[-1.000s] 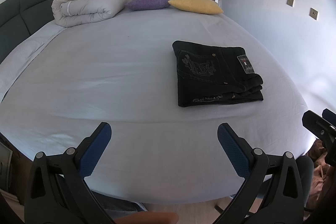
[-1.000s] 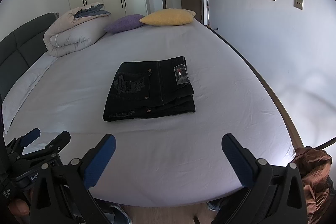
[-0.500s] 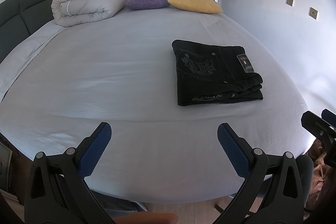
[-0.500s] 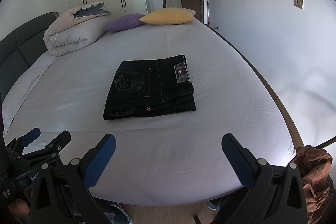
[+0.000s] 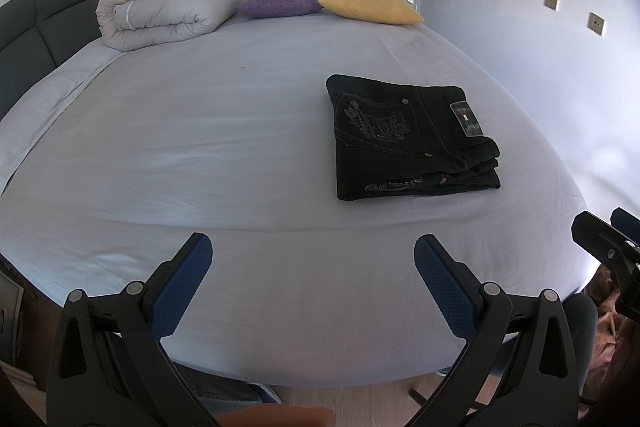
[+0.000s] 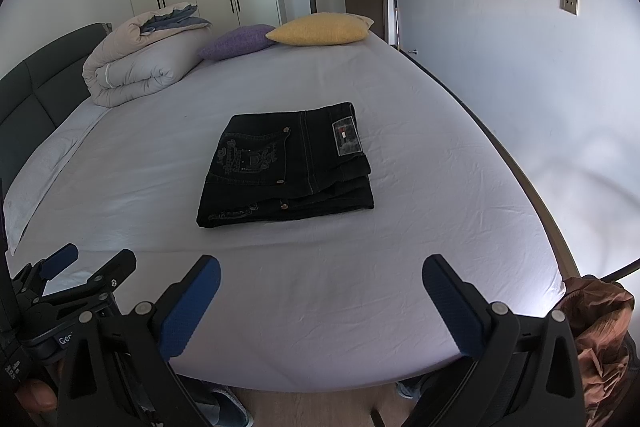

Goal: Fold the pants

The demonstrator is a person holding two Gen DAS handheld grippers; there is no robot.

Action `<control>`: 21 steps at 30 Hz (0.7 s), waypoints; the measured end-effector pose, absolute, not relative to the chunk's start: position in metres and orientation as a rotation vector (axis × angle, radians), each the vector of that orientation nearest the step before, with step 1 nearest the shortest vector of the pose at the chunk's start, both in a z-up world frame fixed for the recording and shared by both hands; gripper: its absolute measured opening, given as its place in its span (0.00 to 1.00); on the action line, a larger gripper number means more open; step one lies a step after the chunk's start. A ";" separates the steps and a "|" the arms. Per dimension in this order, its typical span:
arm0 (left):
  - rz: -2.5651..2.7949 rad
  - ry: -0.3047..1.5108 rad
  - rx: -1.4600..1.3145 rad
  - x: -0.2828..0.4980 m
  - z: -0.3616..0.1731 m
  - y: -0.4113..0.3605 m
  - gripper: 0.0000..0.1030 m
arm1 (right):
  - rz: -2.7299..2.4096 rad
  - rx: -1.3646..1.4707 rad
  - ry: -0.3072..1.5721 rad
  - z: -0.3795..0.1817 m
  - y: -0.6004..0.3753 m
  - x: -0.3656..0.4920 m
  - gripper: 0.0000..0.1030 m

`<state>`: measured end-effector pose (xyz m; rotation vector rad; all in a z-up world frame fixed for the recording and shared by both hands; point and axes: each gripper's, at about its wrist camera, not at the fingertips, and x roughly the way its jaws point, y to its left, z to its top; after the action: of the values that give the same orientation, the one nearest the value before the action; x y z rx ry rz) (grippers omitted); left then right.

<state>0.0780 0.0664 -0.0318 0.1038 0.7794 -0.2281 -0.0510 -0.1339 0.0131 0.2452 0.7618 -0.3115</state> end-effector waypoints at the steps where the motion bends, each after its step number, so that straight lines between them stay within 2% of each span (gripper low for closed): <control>1: -0.228 0.779 0.103 0.078 -0.032 0.066 1.00 | -0.312 0.245 0.762 0.013 -0.134 -0.051 1.00; 21: -0.229 0.778 0.106 0.077 -0.033 0.065 1.00 | -0.310 0.246 0.763 0.012 -0.129 -0.054 1.00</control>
<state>0.0765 0.0650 -0.0326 0.1063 0.7781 -0.2288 -0.0539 -0.1294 0.0119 0.2465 0.7628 -0.3103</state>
